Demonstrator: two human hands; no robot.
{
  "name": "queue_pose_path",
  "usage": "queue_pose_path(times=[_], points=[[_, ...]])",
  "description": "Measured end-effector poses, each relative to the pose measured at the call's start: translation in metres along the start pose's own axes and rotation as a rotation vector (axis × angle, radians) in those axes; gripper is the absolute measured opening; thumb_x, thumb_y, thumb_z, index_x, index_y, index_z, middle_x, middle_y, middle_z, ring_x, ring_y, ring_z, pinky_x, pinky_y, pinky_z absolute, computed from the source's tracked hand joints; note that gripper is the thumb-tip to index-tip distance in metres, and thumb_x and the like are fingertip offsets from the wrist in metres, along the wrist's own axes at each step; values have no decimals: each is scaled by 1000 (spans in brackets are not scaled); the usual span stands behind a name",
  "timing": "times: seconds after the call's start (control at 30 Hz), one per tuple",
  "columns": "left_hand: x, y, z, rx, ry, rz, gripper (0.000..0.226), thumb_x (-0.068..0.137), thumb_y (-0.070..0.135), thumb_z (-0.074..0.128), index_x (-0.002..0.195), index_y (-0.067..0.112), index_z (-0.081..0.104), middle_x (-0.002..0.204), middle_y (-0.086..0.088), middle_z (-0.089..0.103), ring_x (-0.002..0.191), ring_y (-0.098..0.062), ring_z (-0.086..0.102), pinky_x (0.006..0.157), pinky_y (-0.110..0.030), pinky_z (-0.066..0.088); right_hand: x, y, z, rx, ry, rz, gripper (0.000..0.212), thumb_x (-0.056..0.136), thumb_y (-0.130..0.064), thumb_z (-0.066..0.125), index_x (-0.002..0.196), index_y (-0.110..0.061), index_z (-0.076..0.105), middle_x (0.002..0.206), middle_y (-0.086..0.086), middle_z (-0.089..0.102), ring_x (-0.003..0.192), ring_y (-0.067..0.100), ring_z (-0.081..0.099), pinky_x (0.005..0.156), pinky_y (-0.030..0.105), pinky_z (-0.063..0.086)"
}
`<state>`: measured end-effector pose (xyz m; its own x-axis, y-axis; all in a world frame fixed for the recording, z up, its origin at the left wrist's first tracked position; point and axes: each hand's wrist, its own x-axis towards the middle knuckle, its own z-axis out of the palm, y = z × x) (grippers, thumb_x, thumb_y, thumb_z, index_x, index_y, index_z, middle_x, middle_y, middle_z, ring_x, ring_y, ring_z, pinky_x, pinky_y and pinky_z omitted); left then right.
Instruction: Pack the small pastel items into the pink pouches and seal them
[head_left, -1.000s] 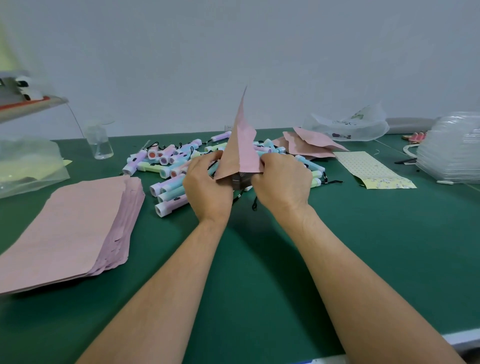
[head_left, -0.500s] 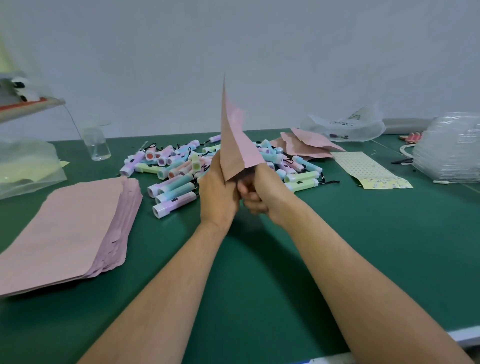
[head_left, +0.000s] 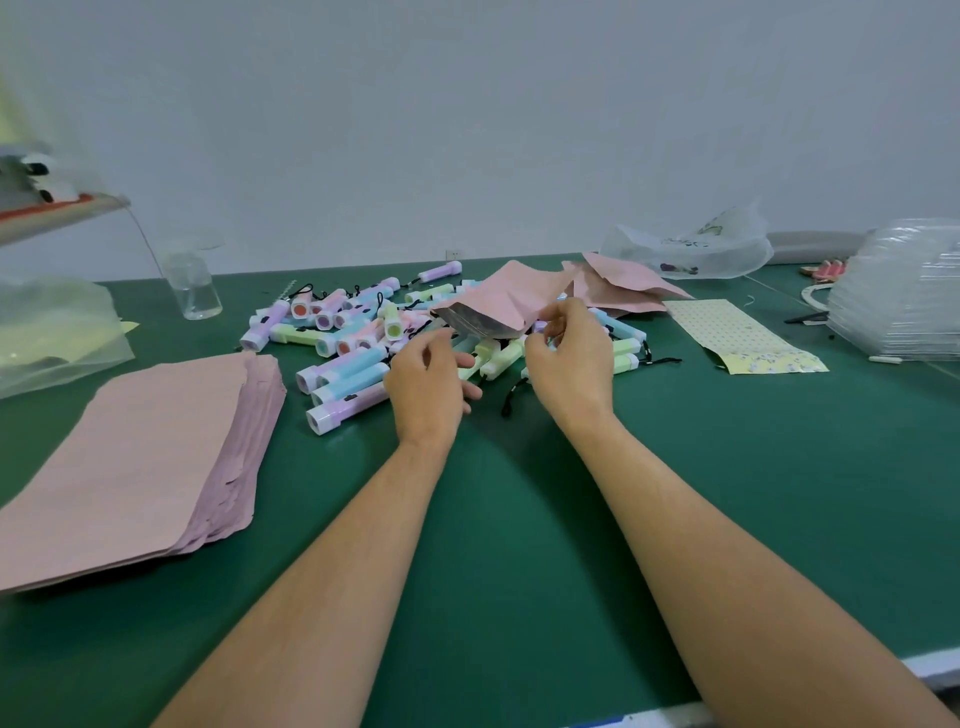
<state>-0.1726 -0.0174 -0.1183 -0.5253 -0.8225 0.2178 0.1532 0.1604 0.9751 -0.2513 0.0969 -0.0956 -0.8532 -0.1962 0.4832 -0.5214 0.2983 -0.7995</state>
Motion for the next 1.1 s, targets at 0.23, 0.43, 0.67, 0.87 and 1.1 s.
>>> queue_pose_path(times=[0.23,0.43,0.67,0.87,1.1], points=[[6,0,-1,-94,18,-100,25,107,17,48,120,16,69,83,-4,72,45,-12,56,39,-24,40,2,10,27,-696,-62,-485,30,90,-41,55,115,-29,65,164,17,26,157,36,7,120,66,8],[8,-1,-1,-107,45,-96,21,107,21,51,119,17,68,95,-5,71,45,-10,57,39,-24,40,8,18,32,-803,-215,-460,58,106,-51,25,132,-11,56,159,3,32,157,20,8,117,74,-6],[4,5,-11,286,174,344,43,94,34,69,136,31,65,135,8,52,105,15,51,83,-10,43,5,7,6,-591,9,-812,40,106,-34,39,113,-9,70,143,-2,59,148,24,40,118,72,10],[0,13,-19,442,139,481,45,86,48,54,113,25,81,127,5,65,120,-16,60,104,-48,49,3,5,-1,-588,111,-951,40,105,-25,41,87,-15,75,125,-10,70,134,27,55,115,73,17],[-1,15,-21,558,59,552,24,94,30,68,116,27,78,100,5,76,86,-20,70,74,-41,60,-6,-8,-2,-606,162,-880,32,101,-22,47,87,-15,75,123,-11,71,121,28,60,110,62,30]])
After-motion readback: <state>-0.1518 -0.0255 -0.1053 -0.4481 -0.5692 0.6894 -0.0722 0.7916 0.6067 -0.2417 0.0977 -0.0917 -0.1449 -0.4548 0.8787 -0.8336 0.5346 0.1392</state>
